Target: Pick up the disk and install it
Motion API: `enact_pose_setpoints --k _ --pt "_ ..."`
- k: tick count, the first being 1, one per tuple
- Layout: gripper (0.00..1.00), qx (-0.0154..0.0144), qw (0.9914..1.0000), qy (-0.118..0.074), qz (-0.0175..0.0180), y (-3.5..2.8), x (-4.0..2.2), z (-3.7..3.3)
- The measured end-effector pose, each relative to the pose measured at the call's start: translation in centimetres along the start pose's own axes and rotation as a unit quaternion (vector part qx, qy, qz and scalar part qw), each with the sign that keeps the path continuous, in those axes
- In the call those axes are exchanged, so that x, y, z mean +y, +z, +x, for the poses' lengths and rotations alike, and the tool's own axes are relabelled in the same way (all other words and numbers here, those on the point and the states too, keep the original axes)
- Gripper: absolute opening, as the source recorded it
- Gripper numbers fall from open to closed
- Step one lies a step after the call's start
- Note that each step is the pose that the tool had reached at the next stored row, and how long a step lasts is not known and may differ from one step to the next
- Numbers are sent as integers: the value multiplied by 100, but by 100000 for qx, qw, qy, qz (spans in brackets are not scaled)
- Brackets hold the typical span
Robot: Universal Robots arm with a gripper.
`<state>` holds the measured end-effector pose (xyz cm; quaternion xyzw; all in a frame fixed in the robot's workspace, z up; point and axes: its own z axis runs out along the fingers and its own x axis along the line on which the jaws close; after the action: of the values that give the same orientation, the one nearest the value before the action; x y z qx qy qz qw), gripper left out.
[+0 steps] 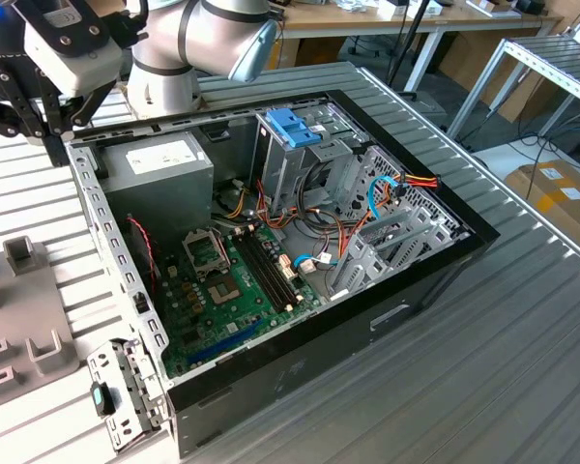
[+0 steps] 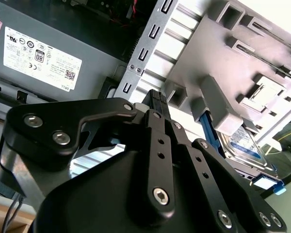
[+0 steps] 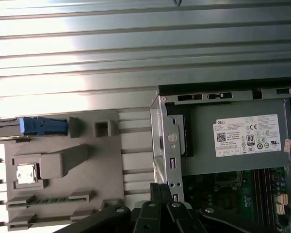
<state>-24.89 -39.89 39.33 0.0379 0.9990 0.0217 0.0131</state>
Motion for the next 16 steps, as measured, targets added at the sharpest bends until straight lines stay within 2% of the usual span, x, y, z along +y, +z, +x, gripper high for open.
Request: enact_pose_setpoints --k 16 --pt "11 0 100000 1 1 -2 -4 58"
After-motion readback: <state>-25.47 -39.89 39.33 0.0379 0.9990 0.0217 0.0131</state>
